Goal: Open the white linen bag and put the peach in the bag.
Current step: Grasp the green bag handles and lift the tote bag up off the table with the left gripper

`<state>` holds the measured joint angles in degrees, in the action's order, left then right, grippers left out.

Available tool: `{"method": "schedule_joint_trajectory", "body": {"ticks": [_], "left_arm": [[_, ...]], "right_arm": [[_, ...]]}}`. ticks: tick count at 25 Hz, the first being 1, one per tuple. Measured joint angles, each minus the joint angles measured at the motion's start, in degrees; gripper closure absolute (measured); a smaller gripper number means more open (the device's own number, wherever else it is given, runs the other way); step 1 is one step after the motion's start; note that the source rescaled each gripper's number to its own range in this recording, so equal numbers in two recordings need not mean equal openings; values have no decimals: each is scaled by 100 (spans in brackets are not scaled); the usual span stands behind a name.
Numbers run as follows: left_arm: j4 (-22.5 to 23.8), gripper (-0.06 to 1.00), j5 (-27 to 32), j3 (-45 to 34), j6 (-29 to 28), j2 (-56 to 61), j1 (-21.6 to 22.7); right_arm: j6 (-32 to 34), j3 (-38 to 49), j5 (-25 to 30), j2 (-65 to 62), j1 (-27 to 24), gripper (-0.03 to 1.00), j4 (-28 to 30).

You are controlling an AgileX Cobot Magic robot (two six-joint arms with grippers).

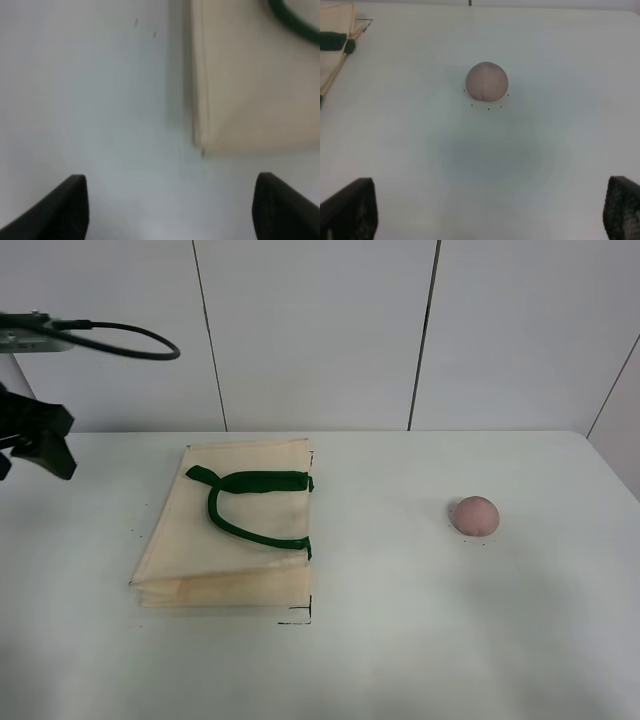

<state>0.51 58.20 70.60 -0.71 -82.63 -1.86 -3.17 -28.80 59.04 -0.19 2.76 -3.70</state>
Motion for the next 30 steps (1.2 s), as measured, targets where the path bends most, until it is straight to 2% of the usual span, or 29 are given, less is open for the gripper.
{"method": "schedule_joint_trajectory", "body": {"ticks": [5, 8, 17, 20, 23, 27, 30], "left_arm": [[-153, -6, -13, 1183, -258, -1560, 0], [-177, -5, -15, 1583, -478, -2231, -115], [-229, -3, -512, 1838, -1196, -3206, -1380], [-267, -3, -697, 1940, -1342, -3446, -1643], [-171, -3, -784, 2129, -1494, -3729, -1662], [210, -3, -827, 2440, -1518, -4071, -1662], [232, -3, -888, 2617, -1546, -4298, -1662]], "right_arm": [[0, 0, 0, 0, 0, -3, 0], [0, 0, 0, 0, 0, -3, 0], [0, 0, 0, 0, 0, -3, -5], [0, 0, 0, 0, 0, -3, -5], [0, 0, 0, 0, 0, -3, -5], [0, 0, 0, 0, 0, -3, -5], [0, 0, 0, 0, 0, -3, -5]]}}
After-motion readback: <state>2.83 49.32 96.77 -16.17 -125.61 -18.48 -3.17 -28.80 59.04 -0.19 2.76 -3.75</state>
